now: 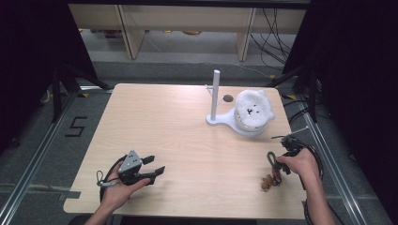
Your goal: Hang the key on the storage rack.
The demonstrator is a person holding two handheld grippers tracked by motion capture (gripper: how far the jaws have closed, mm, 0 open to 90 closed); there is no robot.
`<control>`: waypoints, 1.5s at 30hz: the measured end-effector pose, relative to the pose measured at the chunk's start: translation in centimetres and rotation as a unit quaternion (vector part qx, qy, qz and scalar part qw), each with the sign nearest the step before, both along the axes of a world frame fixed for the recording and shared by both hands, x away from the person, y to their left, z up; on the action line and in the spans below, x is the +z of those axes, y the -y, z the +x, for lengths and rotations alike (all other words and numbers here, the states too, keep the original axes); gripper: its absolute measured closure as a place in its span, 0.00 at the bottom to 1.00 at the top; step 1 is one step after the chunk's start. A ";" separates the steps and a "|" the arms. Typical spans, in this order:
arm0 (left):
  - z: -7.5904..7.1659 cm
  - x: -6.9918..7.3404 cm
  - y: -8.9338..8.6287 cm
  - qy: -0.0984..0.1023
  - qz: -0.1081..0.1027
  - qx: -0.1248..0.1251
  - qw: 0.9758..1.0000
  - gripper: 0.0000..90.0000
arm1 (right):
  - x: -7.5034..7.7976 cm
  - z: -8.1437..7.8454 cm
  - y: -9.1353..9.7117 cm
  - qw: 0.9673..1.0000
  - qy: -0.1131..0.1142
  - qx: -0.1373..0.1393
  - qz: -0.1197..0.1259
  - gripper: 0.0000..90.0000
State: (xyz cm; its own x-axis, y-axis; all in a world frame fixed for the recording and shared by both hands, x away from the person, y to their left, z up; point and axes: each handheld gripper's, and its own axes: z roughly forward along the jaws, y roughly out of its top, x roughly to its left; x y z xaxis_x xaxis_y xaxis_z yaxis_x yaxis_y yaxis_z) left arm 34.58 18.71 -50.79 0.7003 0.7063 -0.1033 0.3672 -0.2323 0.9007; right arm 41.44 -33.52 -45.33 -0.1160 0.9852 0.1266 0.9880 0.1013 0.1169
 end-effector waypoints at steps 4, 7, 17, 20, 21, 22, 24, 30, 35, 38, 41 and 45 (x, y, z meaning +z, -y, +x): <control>-0.1 0.1 -0.2 0.002 -0.002 0.001 1.000 0.41 | -0.6 0.1 -0.3 1.000 -0.016 -0.007 0.002 0.70; -0.1 0.2 -0.3 0.002 0.003 0.006 1.000 0.41 | -0.9 0.1 -1.0 0.998 -0.037 -0.045 0.009 0.71; -0.3 0.2 0.0 0.003 0.000 -0.001 1.000 0.41 | -1.4 0.4 -1.7 0.997 -0.052 -0.055 -0.008 0.75; -0.4 0.2 -0.1 0.004 0.002 0.001 1.000 0.41 | -1.6 0.5 -1.8 0.998 -0.037 -0.039 -0.015 0.78; -0.4 0.2 -0.2 0.004 -0.002 0.000 1.000 0.41 | -1.7 0.3 -2.1 0.998 -0.034 -0.047 -0.011 0.80; -0.3 0.2 -0.2 0.005 -0.001 0.000 1.000 0.41 | -1.6 0.4 -1.6 0.999 -0.036 -0.004 -0.026 0.82; -0.3 0.2 -0.3 0.005 -0.001 0.001 1.000 0.41 | -1.2 0.2 -2.4 0.998 -0.049 -0.047 -0.011 0.87; -0.3 0.2 -0.1 0.000 -0.003 0.002 1.000 0.41 | -1.4 -0.3 -2.5 1.000 0.005 0.002 -0.001 0.88; -0.2 0.2 0.0 -0.002 -0.010 0.001 1.000 0.41 | -0.4 -0.9 -3.5 1.000 0.028 -0.011 0.005 0.88; -0.3 0.2 0.1 -0.002 -0.011 0.005 1.000 0.40 | 0.1 -1.2 -3.8 0.999 0.038 -0.012 0.009 0.88; -0.3 0.2 0.0 -0.001 -0.010 0.003 1.000 0.40 | 0.9 -1.6 -4.3 0.997 0.072 0.004 0.019 0.88; -0.3 0.2 0.0 -0.002 -0.007 0.004 1.000 0.40 | 1.5 -1.9 -4.5 0.995 0.097 0.019 0.031 0.88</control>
